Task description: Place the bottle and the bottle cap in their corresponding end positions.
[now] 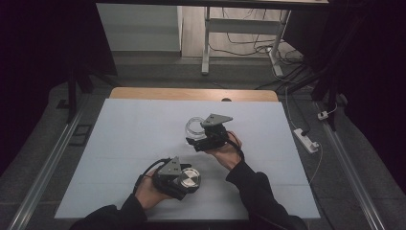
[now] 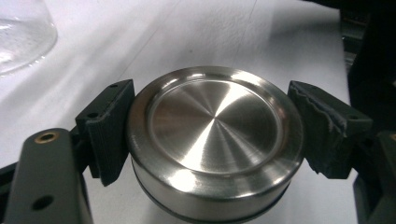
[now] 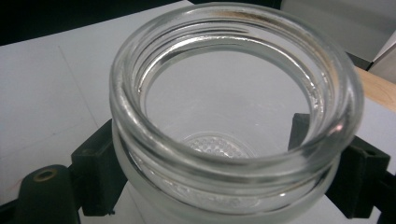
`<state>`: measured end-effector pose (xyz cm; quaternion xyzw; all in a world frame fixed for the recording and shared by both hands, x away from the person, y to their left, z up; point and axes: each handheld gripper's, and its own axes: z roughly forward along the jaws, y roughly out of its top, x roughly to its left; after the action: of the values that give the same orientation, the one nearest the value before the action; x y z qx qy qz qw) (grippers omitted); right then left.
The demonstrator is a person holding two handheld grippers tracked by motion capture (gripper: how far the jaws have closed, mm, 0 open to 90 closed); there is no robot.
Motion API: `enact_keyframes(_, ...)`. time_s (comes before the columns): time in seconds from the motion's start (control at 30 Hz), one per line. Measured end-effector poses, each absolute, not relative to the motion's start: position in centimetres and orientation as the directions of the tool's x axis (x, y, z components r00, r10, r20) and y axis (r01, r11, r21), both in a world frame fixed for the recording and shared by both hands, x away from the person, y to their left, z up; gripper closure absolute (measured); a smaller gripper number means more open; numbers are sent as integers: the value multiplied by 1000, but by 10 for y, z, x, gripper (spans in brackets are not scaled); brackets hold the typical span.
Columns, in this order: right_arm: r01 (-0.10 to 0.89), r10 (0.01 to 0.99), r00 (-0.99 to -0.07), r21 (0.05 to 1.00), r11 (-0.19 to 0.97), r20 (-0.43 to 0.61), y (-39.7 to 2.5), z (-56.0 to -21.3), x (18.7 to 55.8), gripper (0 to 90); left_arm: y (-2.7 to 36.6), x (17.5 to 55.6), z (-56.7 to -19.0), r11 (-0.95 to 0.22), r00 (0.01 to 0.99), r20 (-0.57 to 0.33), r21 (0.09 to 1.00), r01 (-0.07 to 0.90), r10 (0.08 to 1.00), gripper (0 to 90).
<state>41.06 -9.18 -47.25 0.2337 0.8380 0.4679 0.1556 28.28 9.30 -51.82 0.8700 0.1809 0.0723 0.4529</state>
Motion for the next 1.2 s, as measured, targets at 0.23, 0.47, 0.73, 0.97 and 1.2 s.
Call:
enact_keyframes(0.23,257,552,-832,849,463,-49,-89,-479,419,144,88,289,-527,-550,918,-40,790,271,395,199)
enact_keyframes(0.47,267,560,-826,836,479,-57,-86,-487,428,144,87,298,-532,-563,909,-50,771,298,414,199)
enact_keyframes(0.73,275,565,-822,826,493,-64,-82,-493,434,145,83,304,-537,-585,904,-59,744,322,423,199)
enact_keyframes(0.97,276,570,-819,823,495,-68,-79,-496,437,144,81,306,-539,-597,902,-66,729,335,426,199)
enact_keyframes(1.2,279,558,-826,805,523,-76,-74,-505,439,144,81,307,-539,-605,903,-77,718,345,424,198)
